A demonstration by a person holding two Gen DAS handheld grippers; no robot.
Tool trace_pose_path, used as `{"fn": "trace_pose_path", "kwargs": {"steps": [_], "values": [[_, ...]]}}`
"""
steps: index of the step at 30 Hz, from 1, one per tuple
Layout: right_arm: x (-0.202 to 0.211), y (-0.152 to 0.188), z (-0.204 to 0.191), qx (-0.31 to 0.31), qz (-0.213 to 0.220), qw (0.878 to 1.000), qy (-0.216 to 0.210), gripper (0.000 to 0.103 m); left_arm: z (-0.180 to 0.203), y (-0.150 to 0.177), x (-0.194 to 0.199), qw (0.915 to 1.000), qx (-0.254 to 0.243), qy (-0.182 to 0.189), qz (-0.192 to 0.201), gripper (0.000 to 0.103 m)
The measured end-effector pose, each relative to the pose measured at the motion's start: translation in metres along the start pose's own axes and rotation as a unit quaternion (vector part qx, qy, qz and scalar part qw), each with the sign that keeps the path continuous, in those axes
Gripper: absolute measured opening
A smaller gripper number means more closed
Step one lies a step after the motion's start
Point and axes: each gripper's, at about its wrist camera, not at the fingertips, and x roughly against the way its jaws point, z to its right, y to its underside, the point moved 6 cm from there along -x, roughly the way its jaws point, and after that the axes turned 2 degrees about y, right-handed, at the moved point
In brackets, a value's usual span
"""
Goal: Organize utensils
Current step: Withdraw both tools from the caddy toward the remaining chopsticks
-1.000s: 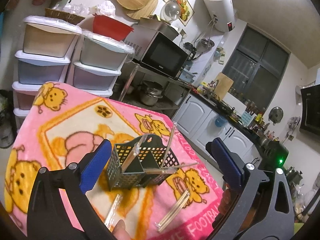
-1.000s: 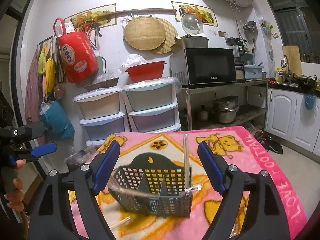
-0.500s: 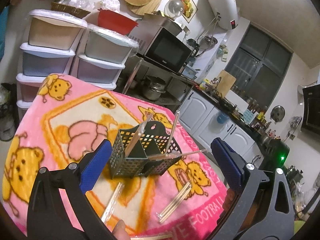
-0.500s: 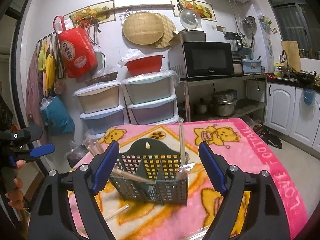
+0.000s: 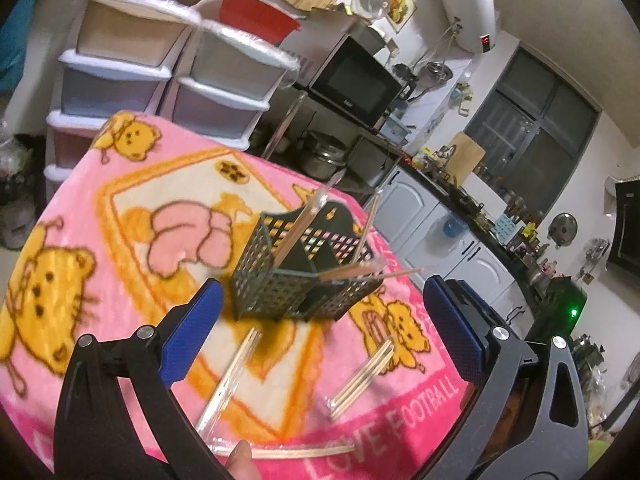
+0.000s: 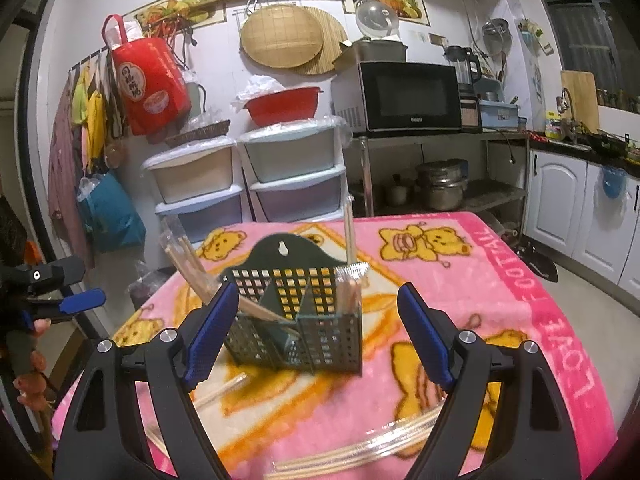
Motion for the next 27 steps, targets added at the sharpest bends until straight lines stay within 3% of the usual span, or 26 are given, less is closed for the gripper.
{"fn": "trace_pose_path", "kwargs": {"steps": [27], "values": [[-0.007,0.065,0.029,-0.002,-0.081,0.996,0.026,0.079,-0.062,0.089,0.005,0.9936,0.060,-0.036,-0.088,0.092]]}}
